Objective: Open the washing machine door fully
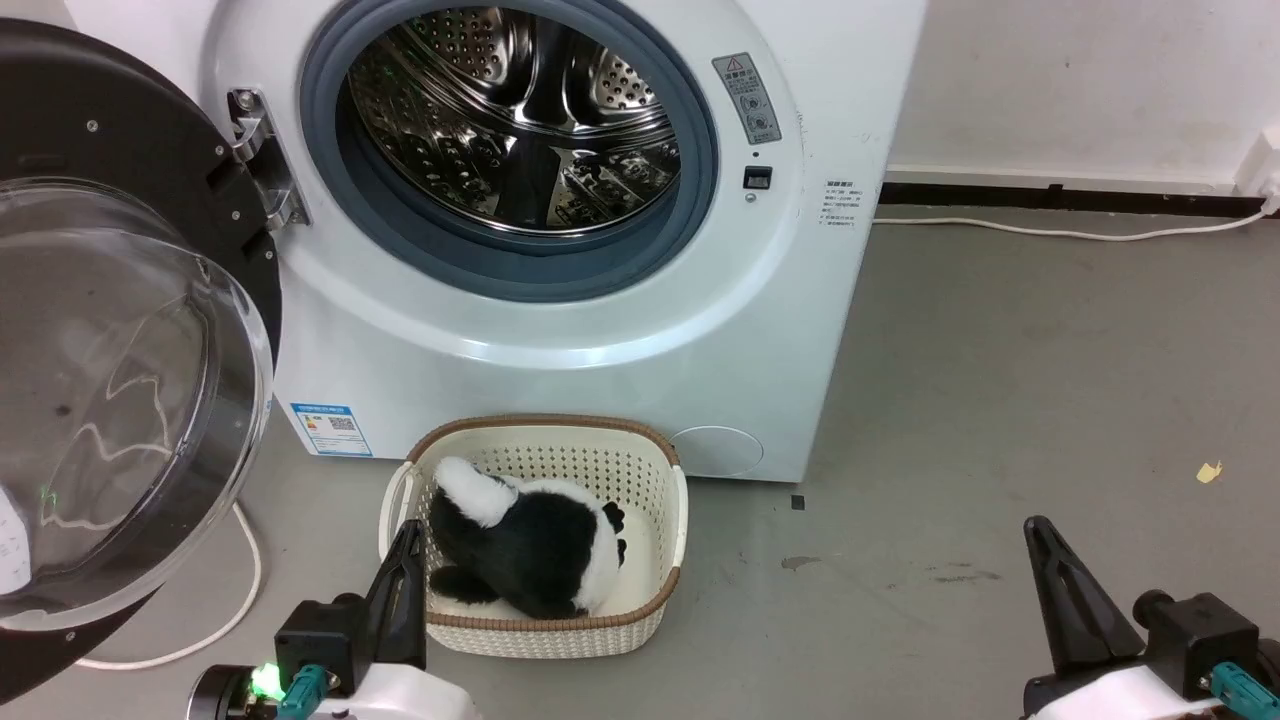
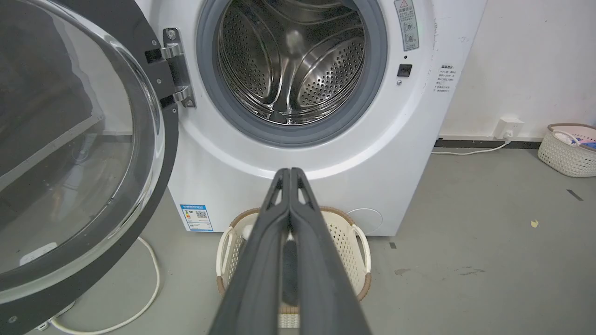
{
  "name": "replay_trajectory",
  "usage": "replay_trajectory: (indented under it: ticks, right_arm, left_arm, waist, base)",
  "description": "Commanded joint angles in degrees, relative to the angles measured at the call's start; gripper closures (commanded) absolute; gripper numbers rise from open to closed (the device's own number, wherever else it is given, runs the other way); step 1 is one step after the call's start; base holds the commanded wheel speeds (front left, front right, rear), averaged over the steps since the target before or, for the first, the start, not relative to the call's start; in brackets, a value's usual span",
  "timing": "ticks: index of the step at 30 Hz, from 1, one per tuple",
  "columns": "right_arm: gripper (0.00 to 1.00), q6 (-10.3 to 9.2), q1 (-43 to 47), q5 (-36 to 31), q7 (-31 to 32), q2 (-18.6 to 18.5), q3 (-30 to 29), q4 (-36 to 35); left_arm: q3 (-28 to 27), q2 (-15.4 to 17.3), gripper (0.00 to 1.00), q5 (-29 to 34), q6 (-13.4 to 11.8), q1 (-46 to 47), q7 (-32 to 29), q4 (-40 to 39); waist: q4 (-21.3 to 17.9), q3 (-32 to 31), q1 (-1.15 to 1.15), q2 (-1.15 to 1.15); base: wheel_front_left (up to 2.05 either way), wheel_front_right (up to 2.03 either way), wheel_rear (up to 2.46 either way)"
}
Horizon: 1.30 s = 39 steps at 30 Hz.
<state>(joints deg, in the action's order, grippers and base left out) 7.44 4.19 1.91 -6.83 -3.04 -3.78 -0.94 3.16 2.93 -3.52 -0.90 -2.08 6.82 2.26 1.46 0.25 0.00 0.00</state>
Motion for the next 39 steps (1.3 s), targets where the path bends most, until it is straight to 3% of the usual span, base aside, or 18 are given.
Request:
replay_trajectory:
  ticks: [1, 39]
  right_arm:
    - [1.0, 0.03, -1.2, -0.3, 0.3, 0.1, 0.2, 0.1]
    - [1.0, 0.04, -3.2, -1.4, 4.7, 0.1, 2.6, 0.7]
  left_arm:
    - [-0.1, 0.0, 1.0, 0.6, 0.1, 0.9, -0.3, -0.2]
    - [-2.2, 0.0, 1.0, 2.5, 0.6, 1.7, -4.7, -1.6]
  waist:
    - [0.0, 0.0, 0.0, 0.0]
    - [-1.0, -0.2, 0.0, 0.0]
  base:
    - [0.0, 0.0, 0.0]
    - [0.0, 0.0, 0.0]
